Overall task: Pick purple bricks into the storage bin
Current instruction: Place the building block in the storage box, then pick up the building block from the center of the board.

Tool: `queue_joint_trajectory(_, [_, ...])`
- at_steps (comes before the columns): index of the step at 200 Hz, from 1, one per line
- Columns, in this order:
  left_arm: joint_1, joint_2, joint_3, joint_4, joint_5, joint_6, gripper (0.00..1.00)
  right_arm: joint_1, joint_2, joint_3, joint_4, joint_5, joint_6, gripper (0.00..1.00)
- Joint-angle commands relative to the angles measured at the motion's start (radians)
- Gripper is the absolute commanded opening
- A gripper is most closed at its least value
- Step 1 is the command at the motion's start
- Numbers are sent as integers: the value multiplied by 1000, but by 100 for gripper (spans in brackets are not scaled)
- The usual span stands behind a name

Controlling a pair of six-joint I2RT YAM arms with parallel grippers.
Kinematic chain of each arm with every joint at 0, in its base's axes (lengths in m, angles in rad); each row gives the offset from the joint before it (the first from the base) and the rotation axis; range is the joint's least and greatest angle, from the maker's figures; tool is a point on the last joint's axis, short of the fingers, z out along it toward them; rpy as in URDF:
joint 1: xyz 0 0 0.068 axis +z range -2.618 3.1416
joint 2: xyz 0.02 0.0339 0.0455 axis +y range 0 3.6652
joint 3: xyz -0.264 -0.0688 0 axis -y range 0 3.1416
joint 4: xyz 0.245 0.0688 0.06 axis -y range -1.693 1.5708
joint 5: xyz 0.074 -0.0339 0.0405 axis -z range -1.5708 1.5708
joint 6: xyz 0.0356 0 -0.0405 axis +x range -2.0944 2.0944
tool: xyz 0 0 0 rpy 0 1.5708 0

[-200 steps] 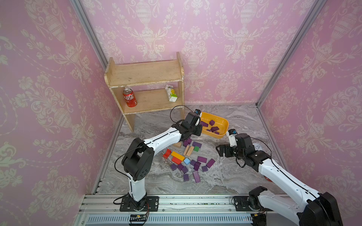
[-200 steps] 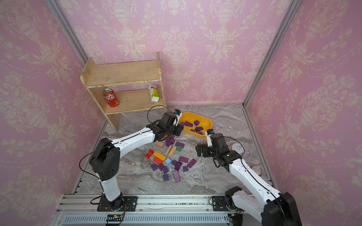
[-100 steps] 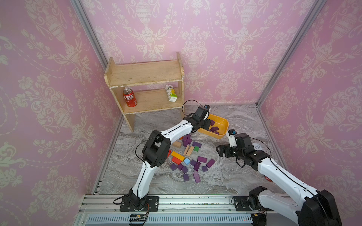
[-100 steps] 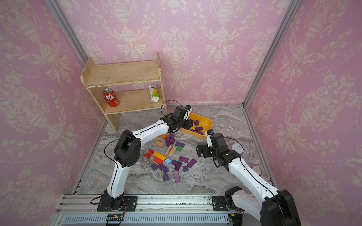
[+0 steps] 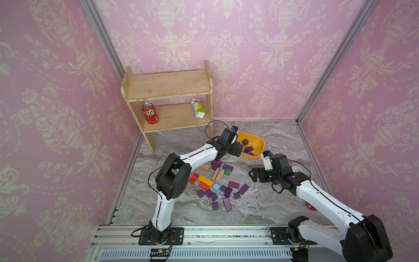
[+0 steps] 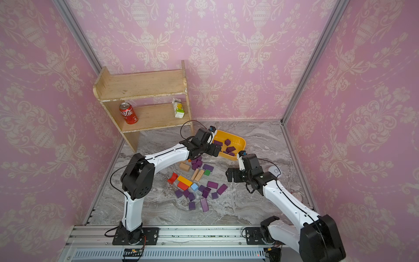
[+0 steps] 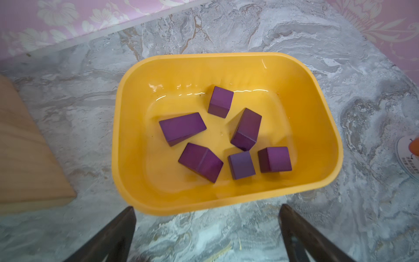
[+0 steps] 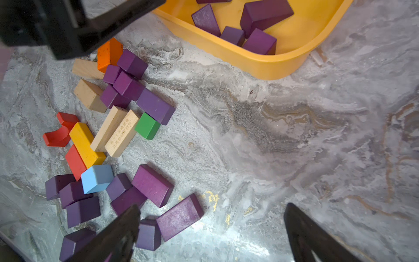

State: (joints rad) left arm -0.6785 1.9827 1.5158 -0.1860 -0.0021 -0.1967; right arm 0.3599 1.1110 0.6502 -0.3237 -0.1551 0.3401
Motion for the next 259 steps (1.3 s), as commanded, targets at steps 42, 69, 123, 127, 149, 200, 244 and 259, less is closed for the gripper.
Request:
queue_joint_trajectory(42, [-6, -399, -403, 91, -102, -72, 99, 128, 91, 66, -31, 49, 5, 99])
queue_joint_trajectory(69, [-7, -544, -555, 90, -133, -97, 99, 161, 137, 78, -23, 67, -8, 94])
queue_joint_trajectory(123, [-6, -799, -753, 58, -161, -126, 99, 192, 173, 92, -87, 115, -35, 74])
queue_joint_trajectory(127, [-6, -812, -764, 56, -161, -127, 99, 198, 171, 90, -89, 115, -36, 74])
queue_joint_trajectory(149, [-6, -867, -842, 69, -172, -137, 99, 228, 159, 70, -93, 132, -17, 73])
queue_joint_trajectory(200, [-5, -861, -866, 95, -211, -128, 99, 257, 163, 43, -81, 124, 90, 68])
queue_joint_trajectory(244, [-5, -820, -832, 114, -213, -77, 99, 276, 210, 36, -90, 149, 181, 67])
queue_joint_trajectory(259, [-6, -812, -833, 125, -207, -62, 99, 283, 217, 26, -85, 159, 210, 68])
